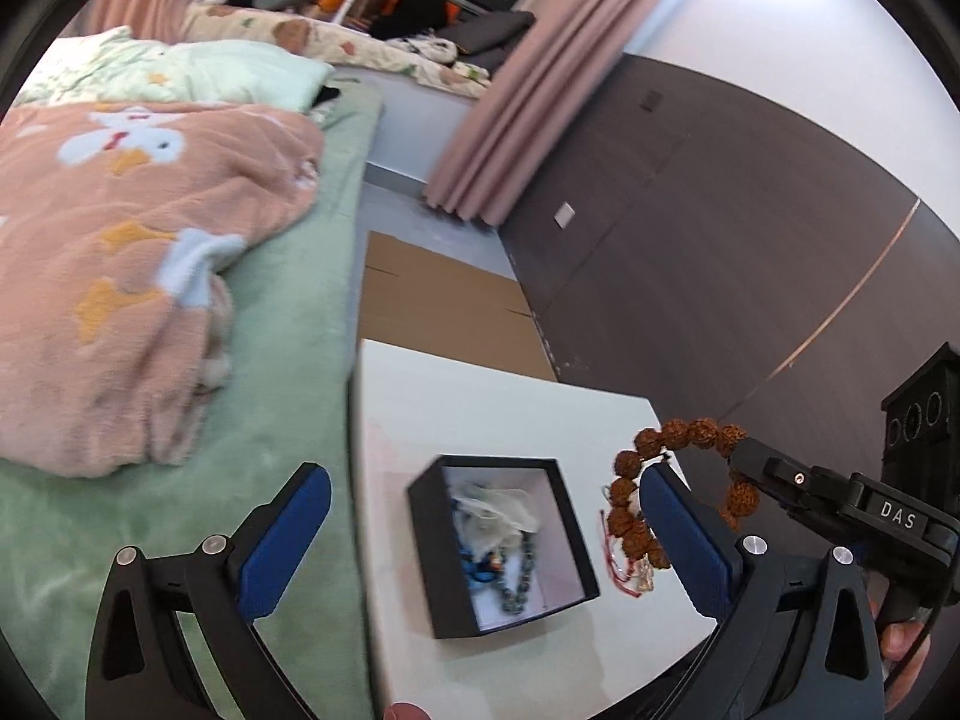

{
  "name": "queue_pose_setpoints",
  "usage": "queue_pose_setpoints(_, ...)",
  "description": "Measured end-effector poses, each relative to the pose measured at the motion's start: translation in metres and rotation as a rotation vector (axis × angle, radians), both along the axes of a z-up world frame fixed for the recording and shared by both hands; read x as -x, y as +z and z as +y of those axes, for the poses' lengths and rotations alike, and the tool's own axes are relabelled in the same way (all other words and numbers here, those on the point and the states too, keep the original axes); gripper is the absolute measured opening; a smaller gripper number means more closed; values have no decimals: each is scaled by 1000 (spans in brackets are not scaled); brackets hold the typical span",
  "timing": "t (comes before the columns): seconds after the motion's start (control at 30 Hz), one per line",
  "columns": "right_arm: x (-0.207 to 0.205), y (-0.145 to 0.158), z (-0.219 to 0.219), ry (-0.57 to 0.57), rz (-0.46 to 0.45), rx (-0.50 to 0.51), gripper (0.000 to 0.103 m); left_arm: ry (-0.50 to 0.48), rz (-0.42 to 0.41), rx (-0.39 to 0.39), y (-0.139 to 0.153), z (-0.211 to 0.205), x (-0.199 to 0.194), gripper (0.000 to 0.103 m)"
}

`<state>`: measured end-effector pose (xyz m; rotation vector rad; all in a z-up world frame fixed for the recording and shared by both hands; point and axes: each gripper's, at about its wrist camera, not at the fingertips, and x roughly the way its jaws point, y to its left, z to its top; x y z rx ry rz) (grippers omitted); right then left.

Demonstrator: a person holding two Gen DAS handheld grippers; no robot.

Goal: Organize jewelry

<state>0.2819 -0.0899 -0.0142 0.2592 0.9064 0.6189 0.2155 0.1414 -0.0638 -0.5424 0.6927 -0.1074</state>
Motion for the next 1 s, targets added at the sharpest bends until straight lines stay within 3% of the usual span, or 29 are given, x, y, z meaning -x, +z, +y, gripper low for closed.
queue_pose_setpoints(0.1, -6, -13, 10, 2, 35, 17, 30, 31, -15, -2, 4, 8, 8, 103)
queue_pose_setpoints(0.17, -10, -23, 4, -20, 67, 14, 68, 25, -25, -8, 6, 8, 11, 103)
queue_pose_setpoints(0.23, -7, -28, -10, -48, 66, -21, 77, 17, -47, -35, 9, 3, 15, 103)
queue_pose_setpoints(0.6, 12, -44, -100, -147, 116, -100, 80, -87, -83, -60, 14, -46, 13, 103)
queue_pose_setpoints(0.77, 20, -47, -138, -218, 108, -94, 94, -149, -67, -82, 13, -76, 6, 103)
queue_pose_setpoints(0.87, 21, -52, -152, -234, 132, -82, 96, -182, -52, -110, 12, -96, 2, 103)
queue_pose_setpoints(1.0, 25, -56, -164, -270, 91, -43, 103, -226, -23, -135, 7, -123, -5, 103)
